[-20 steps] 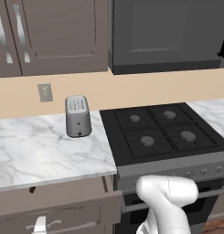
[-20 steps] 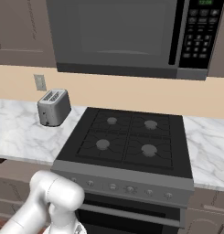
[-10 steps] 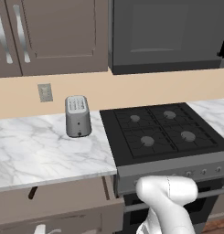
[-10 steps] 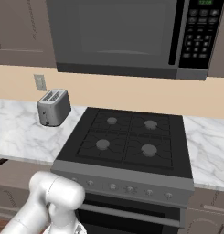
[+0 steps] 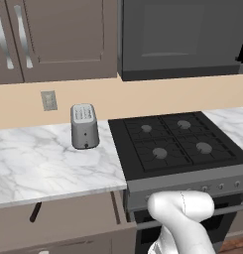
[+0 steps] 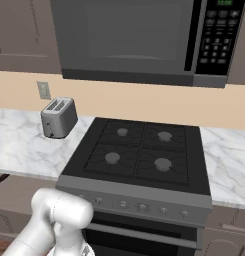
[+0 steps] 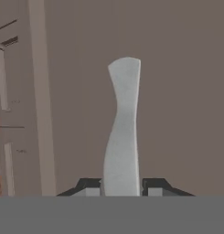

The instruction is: Take the pizza cutter from the drawer on the left and place it on the dining counter for cutting.

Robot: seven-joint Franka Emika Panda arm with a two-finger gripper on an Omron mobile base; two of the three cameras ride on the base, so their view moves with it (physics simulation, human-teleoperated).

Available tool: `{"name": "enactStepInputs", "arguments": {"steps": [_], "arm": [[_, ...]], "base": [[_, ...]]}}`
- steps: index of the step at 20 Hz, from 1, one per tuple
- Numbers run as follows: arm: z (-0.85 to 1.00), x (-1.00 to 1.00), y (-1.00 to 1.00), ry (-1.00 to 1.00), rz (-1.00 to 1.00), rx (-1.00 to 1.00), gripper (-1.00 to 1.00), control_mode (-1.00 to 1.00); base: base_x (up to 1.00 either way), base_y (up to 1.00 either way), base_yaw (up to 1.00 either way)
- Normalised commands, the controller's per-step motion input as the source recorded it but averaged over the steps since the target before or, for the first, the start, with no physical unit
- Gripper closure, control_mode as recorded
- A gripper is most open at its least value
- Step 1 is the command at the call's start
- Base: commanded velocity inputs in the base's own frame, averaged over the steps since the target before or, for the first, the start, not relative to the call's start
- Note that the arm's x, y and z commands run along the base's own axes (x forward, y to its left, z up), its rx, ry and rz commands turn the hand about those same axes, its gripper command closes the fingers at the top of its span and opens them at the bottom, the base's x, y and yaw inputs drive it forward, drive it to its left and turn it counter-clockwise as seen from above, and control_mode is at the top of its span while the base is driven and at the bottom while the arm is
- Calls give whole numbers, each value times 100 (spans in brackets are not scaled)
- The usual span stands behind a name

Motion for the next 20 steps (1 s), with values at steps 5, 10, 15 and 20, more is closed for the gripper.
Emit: {"name": "enactStepInputs", "arguments": {"steps": [5, 10, 15, 20], "arm": [[-19, -42, 0, 4, 0, 0, 100, -100], [-15, -46, 0, 2, 0, 0, 100, -100], [-14, -39, 0, 3, 0, 0, 100, -100], [-13, -35, 0, 4, 0, 0, 100, -100]], "base": [[0, 0, 0], [0, 0, 0], [0, 0, 0], [0, 0, 0]]}}
